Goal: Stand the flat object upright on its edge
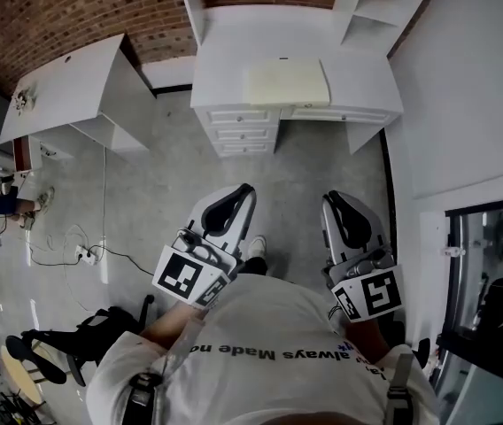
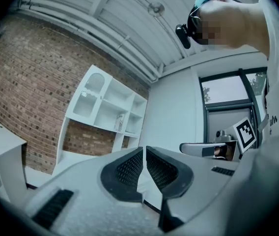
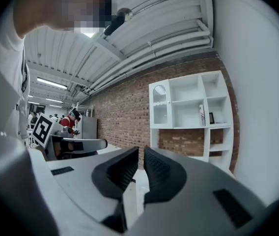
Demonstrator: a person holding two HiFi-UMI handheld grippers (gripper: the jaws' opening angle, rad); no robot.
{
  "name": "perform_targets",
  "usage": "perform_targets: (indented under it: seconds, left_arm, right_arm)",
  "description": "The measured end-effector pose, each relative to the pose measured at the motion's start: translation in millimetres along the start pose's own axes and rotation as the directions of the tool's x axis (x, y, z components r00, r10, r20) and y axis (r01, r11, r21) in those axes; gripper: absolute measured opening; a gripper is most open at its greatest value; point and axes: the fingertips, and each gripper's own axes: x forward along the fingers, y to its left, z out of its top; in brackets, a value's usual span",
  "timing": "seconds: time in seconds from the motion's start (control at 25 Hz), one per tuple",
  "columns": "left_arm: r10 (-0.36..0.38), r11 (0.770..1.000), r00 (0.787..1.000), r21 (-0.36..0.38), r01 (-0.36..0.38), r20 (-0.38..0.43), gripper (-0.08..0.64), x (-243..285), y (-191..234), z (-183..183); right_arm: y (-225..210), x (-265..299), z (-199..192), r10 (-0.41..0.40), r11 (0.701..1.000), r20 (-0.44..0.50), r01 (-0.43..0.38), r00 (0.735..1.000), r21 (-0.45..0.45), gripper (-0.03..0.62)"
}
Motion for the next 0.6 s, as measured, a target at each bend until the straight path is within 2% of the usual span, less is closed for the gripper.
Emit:
perform_targets:
  seconds: [0.32,0.6]
  left_arm:
    - [-0.013,1.0,1.0,-0.001,0.013,-0.01,0.028,29.4,46.3,4.2]
    - [-0.012,1.0,1.0,-0.015,0.011,-0.025,0.028,63.6,67.5,-1.7]
  right_arm:
    - [-20.1,48.4,4.2,-0.021,1.0,0.011,0.021,1.0,0.008,0.037]
    - [-51.3,76.6,-3.1,-0.025,0.999,0.004,0.025,1.0,0.02,0.037]
